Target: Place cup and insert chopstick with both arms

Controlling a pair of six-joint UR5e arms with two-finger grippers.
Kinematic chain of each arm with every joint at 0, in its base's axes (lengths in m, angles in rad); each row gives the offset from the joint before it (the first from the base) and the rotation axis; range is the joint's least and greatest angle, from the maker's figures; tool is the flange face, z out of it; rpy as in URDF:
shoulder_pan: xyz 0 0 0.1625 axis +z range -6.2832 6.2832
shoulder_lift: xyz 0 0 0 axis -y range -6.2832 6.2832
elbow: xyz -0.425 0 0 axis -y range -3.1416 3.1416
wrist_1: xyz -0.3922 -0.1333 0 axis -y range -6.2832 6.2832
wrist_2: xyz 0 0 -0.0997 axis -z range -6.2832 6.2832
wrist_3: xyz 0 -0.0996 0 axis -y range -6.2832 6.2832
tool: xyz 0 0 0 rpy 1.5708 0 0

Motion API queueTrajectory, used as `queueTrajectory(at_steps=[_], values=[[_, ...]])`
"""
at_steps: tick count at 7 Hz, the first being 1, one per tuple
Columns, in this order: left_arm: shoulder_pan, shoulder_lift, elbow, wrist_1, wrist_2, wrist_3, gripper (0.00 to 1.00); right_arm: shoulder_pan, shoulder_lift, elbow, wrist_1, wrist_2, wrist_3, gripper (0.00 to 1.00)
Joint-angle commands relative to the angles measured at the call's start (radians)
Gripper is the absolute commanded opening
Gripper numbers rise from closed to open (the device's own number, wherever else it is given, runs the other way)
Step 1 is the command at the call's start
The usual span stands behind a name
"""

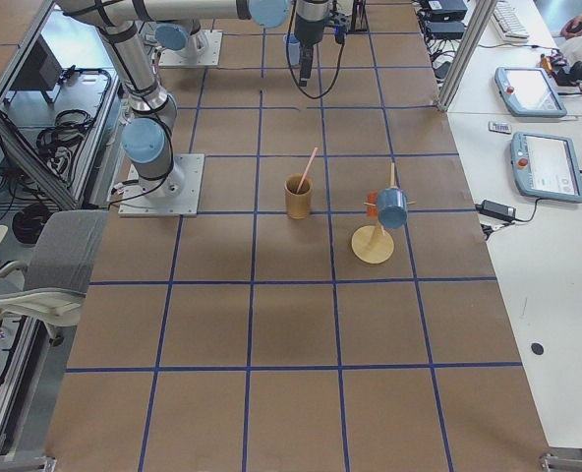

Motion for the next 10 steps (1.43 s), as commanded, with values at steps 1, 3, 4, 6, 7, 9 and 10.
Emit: queueTrajectory(at_steps=[1,3,4,6,7,9,10], values=[[0.003,0.002,-0.003,0.028,0.003,0.006,1.00,-0.002,0.002,0.002,0.001,0.001,0.005,1.00],[0.011,0.002,0.006,0.029,0.001,0.007,1.00,-0.002,0.002,0.002,0.002,-0.001,-0.001,1.00],[0.011,0.003,0.006,0.029,0.000,0.007,1.00,-0.002,0.002,0.004,0.003,-0.002,-0.003,1.00],[0.011,0.003,-0.001,0.029,0.001,0.007,1.00,-0.002,0.002,0.004,0.005,-0.005,-0.008,1.00],[0.011,0.005,0.003,0.029,-0.002,0.007,1.00,-0.002,0.002,0.004,0.005,-0.011,-0.008,1.00],[0.018,-0.003,0.006,0.032,0.000,0.011,1.00,-0.002,0.002,0.005,0.008,-0.012,-0.008,1.00],[0.023,-0.006,-0.007,0.041,0.001,0.009,1.00,-0.002,0.003,0.005,0.009,-0.012,-0.008,1.00]])
